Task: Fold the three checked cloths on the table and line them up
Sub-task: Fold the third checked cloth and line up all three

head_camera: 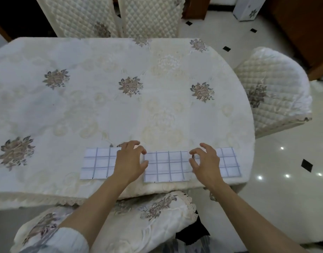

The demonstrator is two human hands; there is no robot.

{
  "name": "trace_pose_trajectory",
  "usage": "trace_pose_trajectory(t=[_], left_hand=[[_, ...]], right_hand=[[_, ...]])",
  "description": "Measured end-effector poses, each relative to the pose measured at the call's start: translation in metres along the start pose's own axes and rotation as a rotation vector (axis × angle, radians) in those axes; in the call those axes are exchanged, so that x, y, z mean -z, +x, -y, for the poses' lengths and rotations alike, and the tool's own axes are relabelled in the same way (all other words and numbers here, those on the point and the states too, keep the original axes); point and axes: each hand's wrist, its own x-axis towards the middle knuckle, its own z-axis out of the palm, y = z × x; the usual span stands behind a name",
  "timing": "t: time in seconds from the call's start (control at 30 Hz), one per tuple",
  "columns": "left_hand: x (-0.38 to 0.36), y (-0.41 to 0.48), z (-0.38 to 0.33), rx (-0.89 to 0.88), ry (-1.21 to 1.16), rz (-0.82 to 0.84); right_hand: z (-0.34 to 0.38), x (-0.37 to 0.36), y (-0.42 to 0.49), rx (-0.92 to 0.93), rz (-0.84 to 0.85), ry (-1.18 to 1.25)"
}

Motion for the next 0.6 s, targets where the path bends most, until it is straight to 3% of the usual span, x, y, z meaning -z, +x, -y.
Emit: trace_pose_trajectory(t=[0.23, 0.6], left_hand=[[-0.015, 0.023, -0.001, 0.003, 0.236, 0.147], [-0.021, 0.046, -0.008, 0.033, 0.298, 0.254]], right_hand=[[-0.006, -0.016, 0.033, 0.084, 0.086, -0.105], [-0.009, -0.02, 0.067, 0.138, 0.325, -0.261]])
